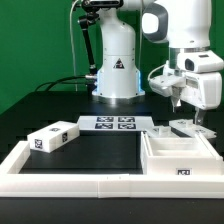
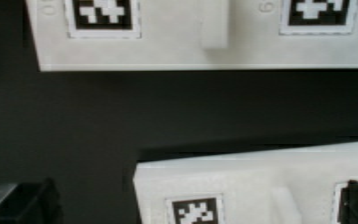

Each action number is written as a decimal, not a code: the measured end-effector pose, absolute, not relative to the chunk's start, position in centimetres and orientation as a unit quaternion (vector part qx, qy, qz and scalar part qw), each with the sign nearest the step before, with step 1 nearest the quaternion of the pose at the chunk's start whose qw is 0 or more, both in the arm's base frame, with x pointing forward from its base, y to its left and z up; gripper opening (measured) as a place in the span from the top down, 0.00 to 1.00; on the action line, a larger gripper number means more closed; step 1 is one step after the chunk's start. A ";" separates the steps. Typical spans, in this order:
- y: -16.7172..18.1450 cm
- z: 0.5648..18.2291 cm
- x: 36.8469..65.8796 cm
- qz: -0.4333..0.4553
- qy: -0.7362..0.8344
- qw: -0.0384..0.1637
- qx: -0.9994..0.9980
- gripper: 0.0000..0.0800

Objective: Assemble cabinet

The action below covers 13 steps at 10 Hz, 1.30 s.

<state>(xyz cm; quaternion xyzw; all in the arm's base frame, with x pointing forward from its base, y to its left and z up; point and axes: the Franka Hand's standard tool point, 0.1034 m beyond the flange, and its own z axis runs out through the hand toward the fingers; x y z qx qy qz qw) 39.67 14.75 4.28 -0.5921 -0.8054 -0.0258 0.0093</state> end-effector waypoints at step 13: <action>16.8 1.1 35.9 -0.032 -0.822 0.038 -0.567 0.29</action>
Offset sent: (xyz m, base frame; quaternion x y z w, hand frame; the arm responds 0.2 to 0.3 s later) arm -0.0359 0.0363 -0.0079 -0.0158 0.0640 -0.1116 0.9916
